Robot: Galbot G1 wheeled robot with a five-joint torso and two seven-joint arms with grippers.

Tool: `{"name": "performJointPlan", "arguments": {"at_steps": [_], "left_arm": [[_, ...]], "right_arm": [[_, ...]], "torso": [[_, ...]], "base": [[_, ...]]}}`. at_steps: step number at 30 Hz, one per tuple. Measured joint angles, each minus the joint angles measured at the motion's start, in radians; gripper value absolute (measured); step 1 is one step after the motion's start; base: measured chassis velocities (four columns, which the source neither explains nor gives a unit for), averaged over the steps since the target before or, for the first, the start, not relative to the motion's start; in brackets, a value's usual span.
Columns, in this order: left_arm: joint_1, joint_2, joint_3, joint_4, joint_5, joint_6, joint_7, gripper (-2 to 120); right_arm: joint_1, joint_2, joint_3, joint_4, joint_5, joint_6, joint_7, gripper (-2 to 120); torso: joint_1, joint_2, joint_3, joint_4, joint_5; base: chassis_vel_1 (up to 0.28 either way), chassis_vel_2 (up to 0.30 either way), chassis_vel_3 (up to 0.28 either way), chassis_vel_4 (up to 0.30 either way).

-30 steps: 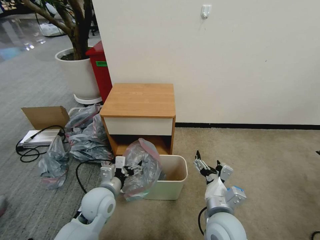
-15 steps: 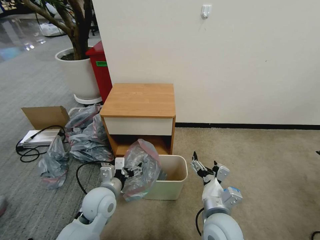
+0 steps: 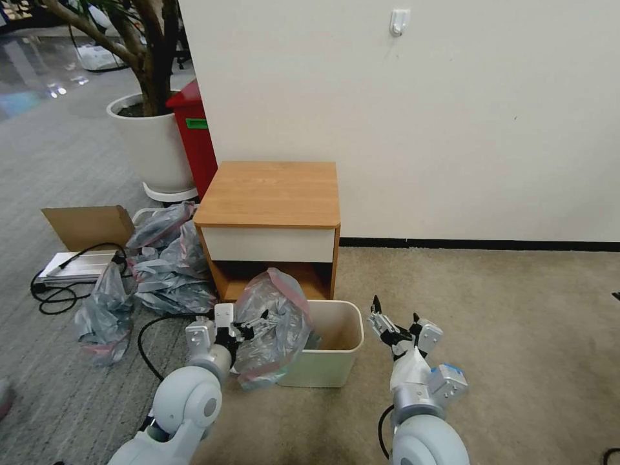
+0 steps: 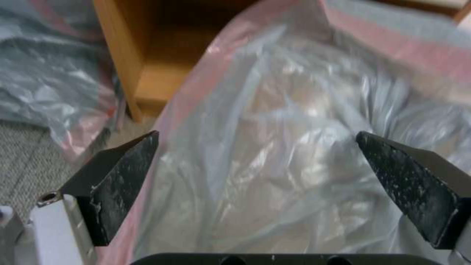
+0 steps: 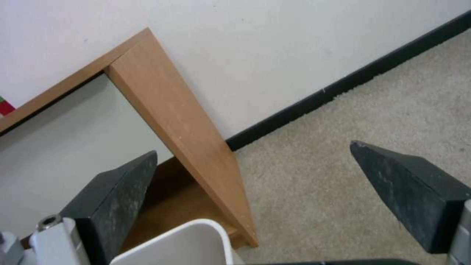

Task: Pick up the garbage bag from the table and place it over the trash can.

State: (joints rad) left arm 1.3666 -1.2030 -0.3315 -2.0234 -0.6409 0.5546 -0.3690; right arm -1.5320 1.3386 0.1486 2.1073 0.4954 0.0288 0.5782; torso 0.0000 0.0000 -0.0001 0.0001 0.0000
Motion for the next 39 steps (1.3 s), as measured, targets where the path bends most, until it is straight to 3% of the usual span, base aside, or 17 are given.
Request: {"name": "performJointPlan", "arguments": {"at_steps": [6, 14, 24, 39], "left_arm": [[-0.054, -0.001, 0.043, 0.035, -0.001, 0.115, -0.001, 100], [-0.099, -0.005, 0.071, 0.075, -0.004, 0.153, 0.006, 98], [-0.120, -0.007, 0.090, 0.114, -0.002, 0.171, 0.054, 63], [-0.120, -0.022, 0.105, 0.129, 0.020, 0.152, 0.058, 8]], "right_arm": [[-0.010, 0.000, 0.003, 0.007, -0.012, 0.006, -0.002, 100], [-0.026, 0.000, 0.019, 0.011, -0.019, 0.020, -0.004, 100], [-0.028, 0.009, 0.012, 0.009, -0.028, 0.023, -0.004, 100], [-0.035, 0.012, 0.011, 0.008, -0.039, 0.029, -0.005, 100]], "torso": [[0.000, 0.000, 0.000, -0.0001, -0.0001], [0.000, 0.000, 0.000, -0.0001, -0.0001], [0.000, 0.000, 0.000, 0.0002, 0.0004], [0.000, 0.000, 0.000, 0.0000, 0.0000]], "base": [[0.000, 0.000, 0.000, 0.000], [0.000, 0.000, 0.000, 0.000], [0.000, 0.000, 0.000, 0.000], [0.000, 0.000, 0.000, 0.000]]}}
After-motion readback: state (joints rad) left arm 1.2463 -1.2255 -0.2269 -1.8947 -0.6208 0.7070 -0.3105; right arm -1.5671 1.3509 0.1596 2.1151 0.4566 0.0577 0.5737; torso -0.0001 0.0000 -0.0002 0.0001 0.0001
